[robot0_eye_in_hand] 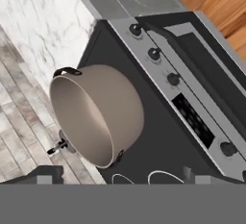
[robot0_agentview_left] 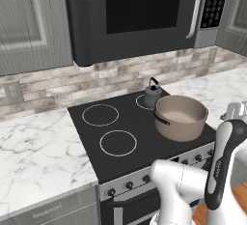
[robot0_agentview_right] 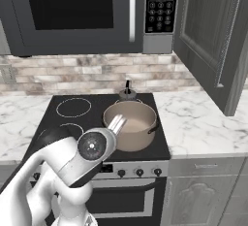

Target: Pick the kettle from the cabinet and place it on a stove burner. Then pick the pot from the counter and place it on another stove burner. Finally, turn both burners on.

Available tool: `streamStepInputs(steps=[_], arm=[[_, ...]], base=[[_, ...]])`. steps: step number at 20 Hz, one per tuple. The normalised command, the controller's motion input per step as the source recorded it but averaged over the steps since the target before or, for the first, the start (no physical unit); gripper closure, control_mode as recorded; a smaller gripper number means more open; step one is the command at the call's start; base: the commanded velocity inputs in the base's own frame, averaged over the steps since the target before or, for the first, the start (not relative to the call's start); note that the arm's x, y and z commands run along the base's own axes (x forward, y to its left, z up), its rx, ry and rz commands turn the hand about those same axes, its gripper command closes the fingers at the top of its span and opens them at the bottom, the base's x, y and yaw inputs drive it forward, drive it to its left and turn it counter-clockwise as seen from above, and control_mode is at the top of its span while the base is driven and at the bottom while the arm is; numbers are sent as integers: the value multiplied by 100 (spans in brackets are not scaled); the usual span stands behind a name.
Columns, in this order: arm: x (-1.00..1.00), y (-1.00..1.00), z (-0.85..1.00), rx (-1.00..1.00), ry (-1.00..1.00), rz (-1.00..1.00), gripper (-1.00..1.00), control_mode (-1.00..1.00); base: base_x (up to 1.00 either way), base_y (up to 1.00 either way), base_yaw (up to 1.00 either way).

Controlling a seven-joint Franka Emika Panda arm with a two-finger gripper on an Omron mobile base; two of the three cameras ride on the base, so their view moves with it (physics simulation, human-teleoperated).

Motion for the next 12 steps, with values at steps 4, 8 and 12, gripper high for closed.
streamStepInputs(steps=[4,8,12], arm=[[-31,-12,-13,0,-2,0,-100,-100],[-48,-25,-13,2,-10,0,-100,-100],[-33,-16,-21,5,-7,-2,-100,-100]], base=[[0,0,0],[0,0,0],[0,0,0]])
